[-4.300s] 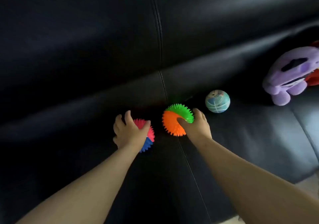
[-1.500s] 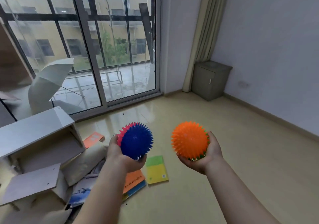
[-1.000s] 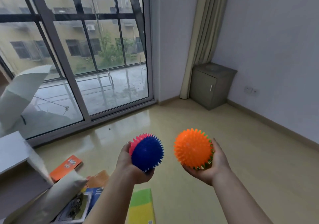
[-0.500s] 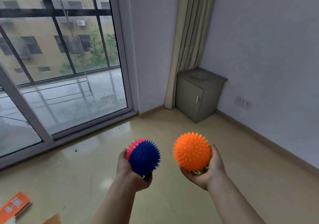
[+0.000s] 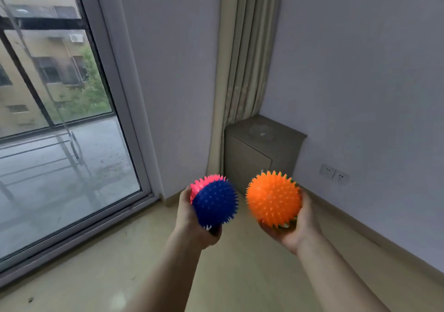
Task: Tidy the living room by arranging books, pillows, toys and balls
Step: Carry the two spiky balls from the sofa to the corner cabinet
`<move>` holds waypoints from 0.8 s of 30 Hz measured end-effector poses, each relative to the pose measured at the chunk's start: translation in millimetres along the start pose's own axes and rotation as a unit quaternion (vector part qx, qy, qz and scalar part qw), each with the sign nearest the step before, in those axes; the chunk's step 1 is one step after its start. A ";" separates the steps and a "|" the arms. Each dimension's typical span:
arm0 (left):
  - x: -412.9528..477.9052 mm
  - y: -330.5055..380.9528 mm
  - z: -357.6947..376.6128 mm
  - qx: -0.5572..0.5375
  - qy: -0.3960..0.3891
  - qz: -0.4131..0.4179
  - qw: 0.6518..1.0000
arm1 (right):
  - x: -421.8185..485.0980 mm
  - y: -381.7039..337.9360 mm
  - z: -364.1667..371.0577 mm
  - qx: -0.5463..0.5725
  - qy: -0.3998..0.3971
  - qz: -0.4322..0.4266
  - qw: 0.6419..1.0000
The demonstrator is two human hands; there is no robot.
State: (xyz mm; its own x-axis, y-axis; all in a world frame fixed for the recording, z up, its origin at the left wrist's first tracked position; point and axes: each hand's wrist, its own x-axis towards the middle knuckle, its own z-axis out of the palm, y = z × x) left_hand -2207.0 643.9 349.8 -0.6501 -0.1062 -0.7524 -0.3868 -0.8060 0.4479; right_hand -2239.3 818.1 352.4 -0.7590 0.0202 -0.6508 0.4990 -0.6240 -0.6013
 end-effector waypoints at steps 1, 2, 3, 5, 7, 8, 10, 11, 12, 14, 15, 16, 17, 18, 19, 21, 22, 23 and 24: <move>8.6 8.6 13.9 0.007 0.012 0.011 1.000 | 14.6 -9.1 8.0 0.013 0.005 -0.015 1.000; 24.1 18.2 30.2 0.010 0.019 0.014 1.000 | 34.4 -20.4 18.6 0.021 0.018 -0.022 0.999; 39.0 25.7 44.4 0.005 0.014 0.011 1.000 | 53.6 -31.0 26.8 0.022 0.027 -0.021 0.999; 71.2 41.6 71.8 -0.002 0.001 0.007 1.000 | 88.3 -51.2 45.7 0.013 0.020 -0.010 1.000; 107.5 58.9 101.0 -0.006 0.001 0.012 1.000 | 130.7 -74.0 63.5 0.021 0.010 -0.007 1.000; 121.4 65.5 112.2 -0.010 -0.001 0.011 1.000 | 146.9 -83.2 70.0 0.023 0.004 -0.005 1.000; 160.1 79.4 153.6 0.006 -0.005 0.012 1.000 | 197.4 -112.2 85.8 0.032 -0.012 -0.002 0.999; 173.7 85.3 167.5 0.019 0.002 0.016 1.000 | 215.9 -121.7 92.4 0.033 -0.013 0.002 0.999; 192.0 93.1 191.2 0.027 0.007 0.020 0.999 | 239.8 -138.0 102.0 0.034 -0.016 0.002 0.999; 220.3 105.8 233.5 0.041 0.019 0.015 0.999 | 283.0 -164.6 117.3 0.017 -0.017 0.014 1.000; 239.1 112.2 258.3 0.047 0.025 0.011 0.999 | 308.2 -180.9 125.0 0.009 -0.014 0.025 1.000; 254.2 119.1 275.3 0.043 0.029 0.010 0.999 | 327.0 -194.1 132.7 0.002 -0.005 0.036 0.999; 266.1 125.4 286.9 0.034 0.024 0.011 0.999 | 340.1 -204.1 138.5 0.006 0.006 0.039 0.999; 281.1 131.4 301.6 0.022 0.014 0.006 1.000 | 359.3 -216.6 144.4 0.007 0.014 0.043 0.999; 297.3 137.4 314.7 0.013 0.008 0.001 1.000 | 376.5 -227.9 149.5 0.007 0.012 0.048 0.999; 331.3 149.3 341.7 0.007 0.035 -0.007 0.999 | 409.0 -246.7 159.3 0.005 0.019 0.069 0.997; 348.8 154.4 355.6 0.015 0.067 -0.012 0.998 | 431.9 -254.7 163.1 -0.001 0.026 0.076 0.997; 366.7 160.4 370.4 0.026 0.104 -0.014 0.994 | 453.4 -262.8 167.0 -0.009 0.034 0.089 0.995; 378.7 163.5 378.3 0.036 0.128 -0.016 0.991 | 463.0 -271.1 171.1 0.004 0.049 0.101 0.994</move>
State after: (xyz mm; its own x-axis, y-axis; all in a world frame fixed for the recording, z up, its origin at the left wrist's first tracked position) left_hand -2763.9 692.1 320.7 -0.4528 -0.2334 -0.8605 -0.4553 -0.7693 0.4483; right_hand -2797.6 863.0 293.4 -0.5986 -0.0312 -0.8004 0.6336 -0.6298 -0.4493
